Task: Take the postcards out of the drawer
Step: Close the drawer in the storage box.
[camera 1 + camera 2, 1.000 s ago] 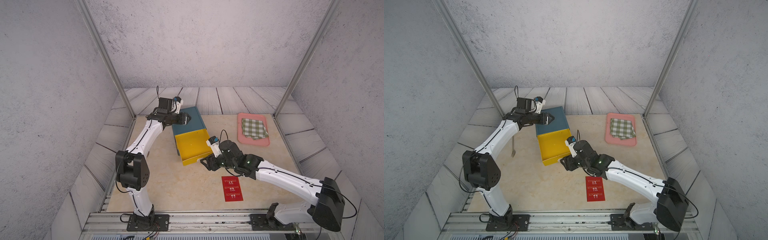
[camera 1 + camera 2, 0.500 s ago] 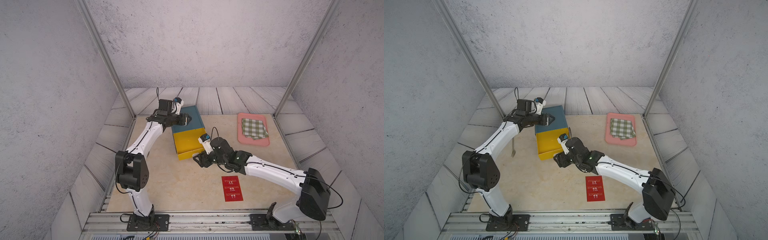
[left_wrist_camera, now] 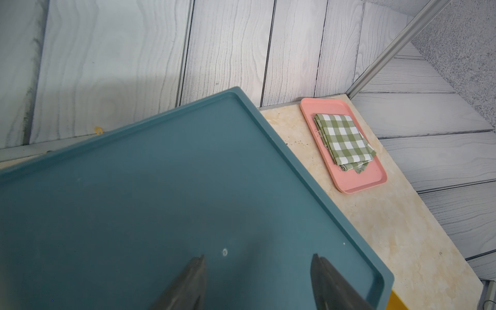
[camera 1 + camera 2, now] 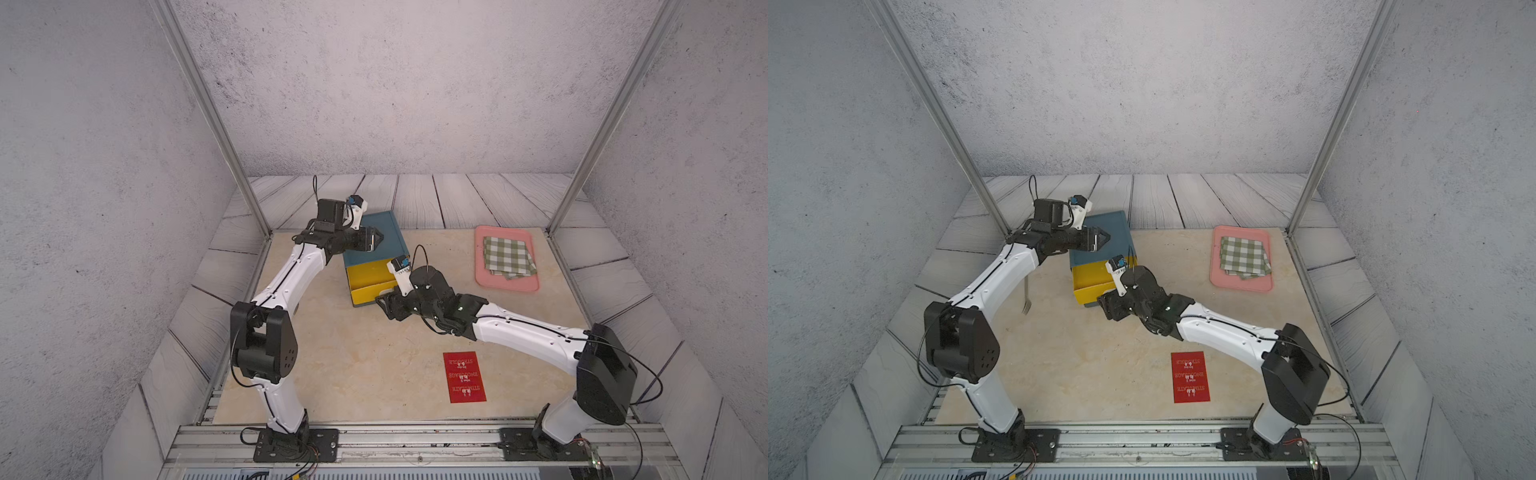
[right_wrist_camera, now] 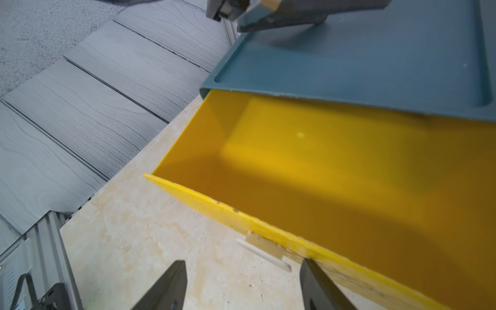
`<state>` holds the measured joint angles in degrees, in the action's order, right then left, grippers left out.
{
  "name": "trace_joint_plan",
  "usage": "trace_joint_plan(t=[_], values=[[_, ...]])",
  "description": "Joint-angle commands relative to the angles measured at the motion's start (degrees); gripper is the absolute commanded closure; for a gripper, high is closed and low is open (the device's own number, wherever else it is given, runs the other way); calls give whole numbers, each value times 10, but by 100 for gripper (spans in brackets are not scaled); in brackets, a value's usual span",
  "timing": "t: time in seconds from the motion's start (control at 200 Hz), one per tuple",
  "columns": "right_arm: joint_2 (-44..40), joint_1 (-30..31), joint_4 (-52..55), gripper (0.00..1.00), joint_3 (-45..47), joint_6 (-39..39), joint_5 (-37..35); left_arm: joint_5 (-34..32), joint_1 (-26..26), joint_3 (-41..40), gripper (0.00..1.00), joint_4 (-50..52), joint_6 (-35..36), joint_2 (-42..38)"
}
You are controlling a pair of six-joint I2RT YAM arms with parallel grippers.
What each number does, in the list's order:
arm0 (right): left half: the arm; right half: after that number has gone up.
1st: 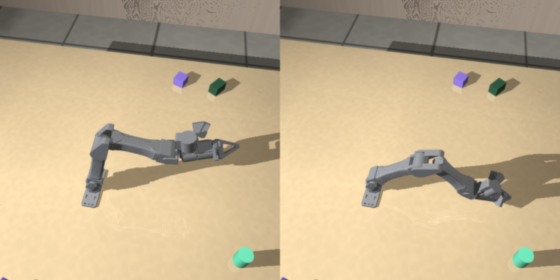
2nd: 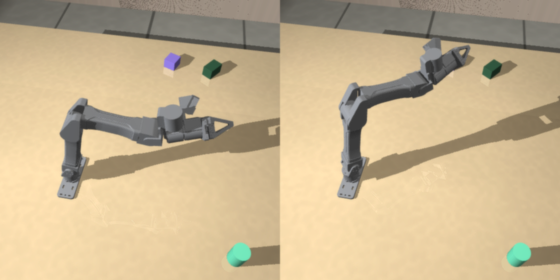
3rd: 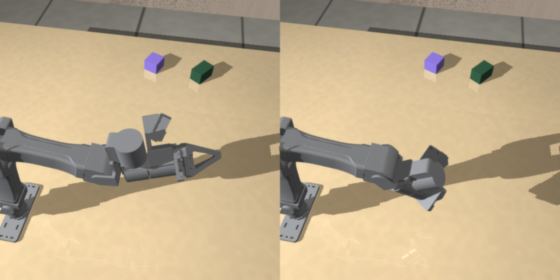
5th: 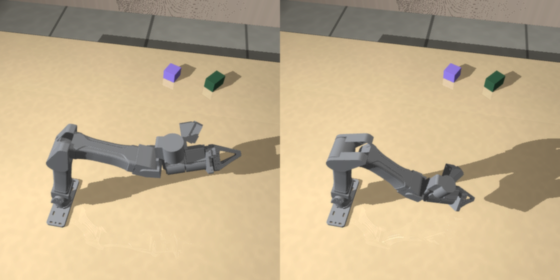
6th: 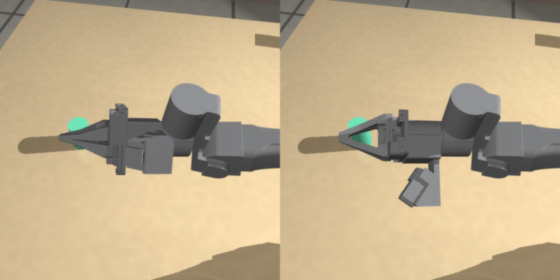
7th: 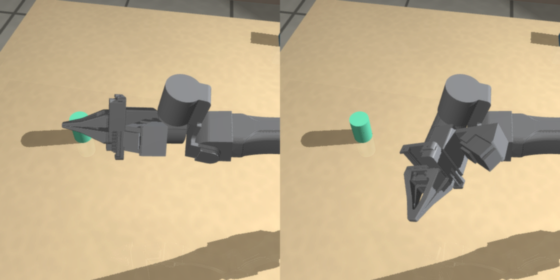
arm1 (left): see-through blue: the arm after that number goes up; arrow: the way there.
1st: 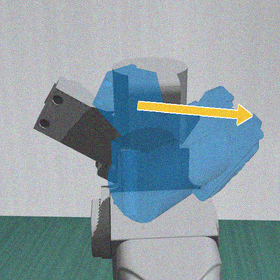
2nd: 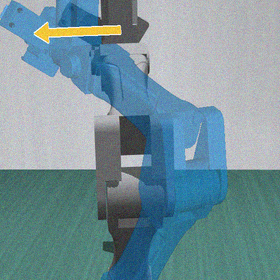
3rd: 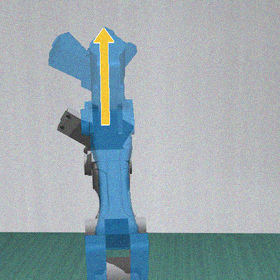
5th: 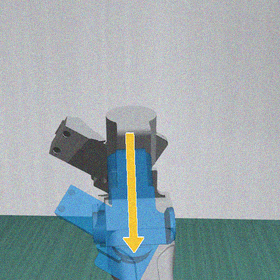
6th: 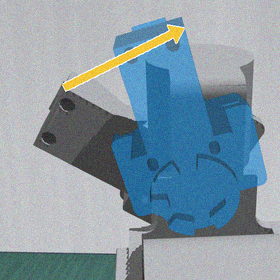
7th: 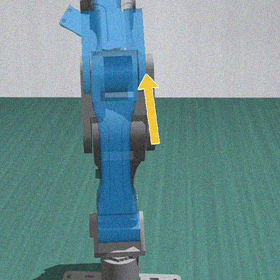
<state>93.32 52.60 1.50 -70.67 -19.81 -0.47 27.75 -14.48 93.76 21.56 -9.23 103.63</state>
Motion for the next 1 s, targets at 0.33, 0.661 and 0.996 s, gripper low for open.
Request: trace_joint_plan(t=[0.33, 0.661, 0.996], values=[[91, -1, -74, 26, -52, 54, -51, 8, 3, -20, 33, 46, -2, -1], [128, -10, -136, 24, -64, 63, -47, 7, 3, -28, 33, 49, 0, -3], [149, -21, -161, 23, -80, 61, -35, 6, 4, -37, 33, 51, 3, -5]])
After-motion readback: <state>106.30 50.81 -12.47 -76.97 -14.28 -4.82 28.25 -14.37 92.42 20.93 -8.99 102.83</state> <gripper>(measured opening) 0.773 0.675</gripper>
